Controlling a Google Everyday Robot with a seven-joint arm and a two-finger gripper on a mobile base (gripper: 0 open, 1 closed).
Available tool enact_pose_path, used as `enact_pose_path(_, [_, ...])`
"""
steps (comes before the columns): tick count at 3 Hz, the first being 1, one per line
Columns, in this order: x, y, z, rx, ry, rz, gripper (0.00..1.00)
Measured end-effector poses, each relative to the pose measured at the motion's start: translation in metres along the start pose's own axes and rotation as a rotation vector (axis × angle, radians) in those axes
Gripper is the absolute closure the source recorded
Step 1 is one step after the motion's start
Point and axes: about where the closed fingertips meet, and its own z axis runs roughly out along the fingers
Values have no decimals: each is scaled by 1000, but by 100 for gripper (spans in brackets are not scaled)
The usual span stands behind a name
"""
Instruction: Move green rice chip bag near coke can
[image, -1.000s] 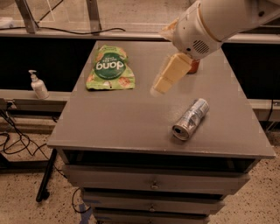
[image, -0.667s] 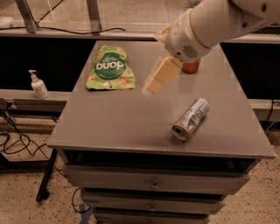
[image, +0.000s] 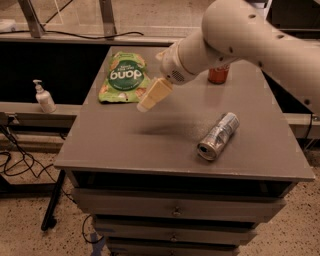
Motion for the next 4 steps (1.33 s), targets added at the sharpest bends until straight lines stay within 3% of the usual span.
enact_pose_path(2, [14, -44, 75, 37, 12, 85, 0])
enact_pose_path(3, [18, -61, 100, 8, 11, 166, 0])
enact_pose_path(4, [23, -72, 116, -24, -15, 277, 17])
